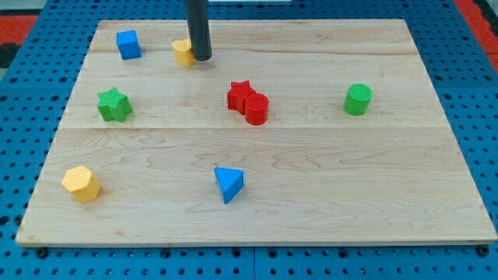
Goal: Move the heart towards the hexagon
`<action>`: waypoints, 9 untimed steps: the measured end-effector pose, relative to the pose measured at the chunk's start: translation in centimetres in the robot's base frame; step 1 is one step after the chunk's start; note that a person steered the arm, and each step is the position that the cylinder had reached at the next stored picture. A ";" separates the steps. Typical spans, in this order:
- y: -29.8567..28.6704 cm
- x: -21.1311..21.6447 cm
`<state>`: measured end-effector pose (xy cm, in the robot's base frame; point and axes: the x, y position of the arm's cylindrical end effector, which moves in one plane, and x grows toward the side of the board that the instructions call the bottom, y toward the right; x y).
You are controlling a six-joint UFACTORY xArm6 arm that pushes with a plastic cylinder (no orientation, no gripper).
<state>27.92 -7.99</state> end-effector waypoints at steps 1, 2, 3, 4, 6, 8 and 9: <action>0.4 -1.2; 0.6 -2.2; -0.8 -3.7; -4.8 -1.0; -5.2 7.2; -5.4 8.7; -8.2 8.9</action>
<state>36.81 -16.17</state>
